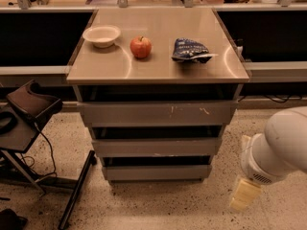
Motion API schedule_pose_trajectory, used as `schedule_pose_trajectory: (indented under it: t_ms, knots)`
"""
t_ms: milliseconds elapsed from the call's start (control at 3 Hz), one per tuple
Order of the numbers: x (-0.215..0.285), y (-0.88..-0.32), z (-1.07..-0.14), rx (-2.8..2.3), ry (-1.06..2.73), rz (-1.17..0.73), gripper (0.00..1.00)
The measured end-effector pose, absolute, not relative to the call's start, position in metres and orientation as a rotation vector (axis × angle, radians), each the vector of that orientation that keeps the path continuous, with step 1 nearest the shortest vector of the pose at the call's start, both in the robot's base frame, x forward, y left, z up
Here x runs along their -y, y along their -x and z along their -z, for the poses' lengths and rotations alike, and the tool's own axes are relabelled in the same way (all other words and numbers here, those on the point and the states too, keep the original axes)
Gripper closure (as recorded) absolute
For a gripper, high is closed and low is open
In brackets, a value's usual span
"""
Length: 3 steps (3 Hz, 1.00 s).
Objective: Open middle drawer
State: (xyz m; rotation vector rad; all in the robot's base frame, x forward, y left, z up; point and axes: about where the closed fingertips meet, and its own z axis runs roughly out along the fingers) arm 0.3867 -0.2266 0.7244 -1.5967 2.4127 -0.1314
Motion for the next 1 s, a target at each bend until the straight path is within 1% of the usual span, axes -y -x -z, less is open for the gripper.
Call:
schedule_pose_trajectory:
  t_ms: [333, 667, 1000]
  knots:
    - [0.203, -0.385, -0.671, -2.383, 1.591, 0.174, 0.00]
    - [0.184, -0.401, -0.639, -2.301, 1.571, 0.239, 0.00]
    - [0.166, -0.435, -0.641, -2.164, 1.477, 0.287, 0.00]
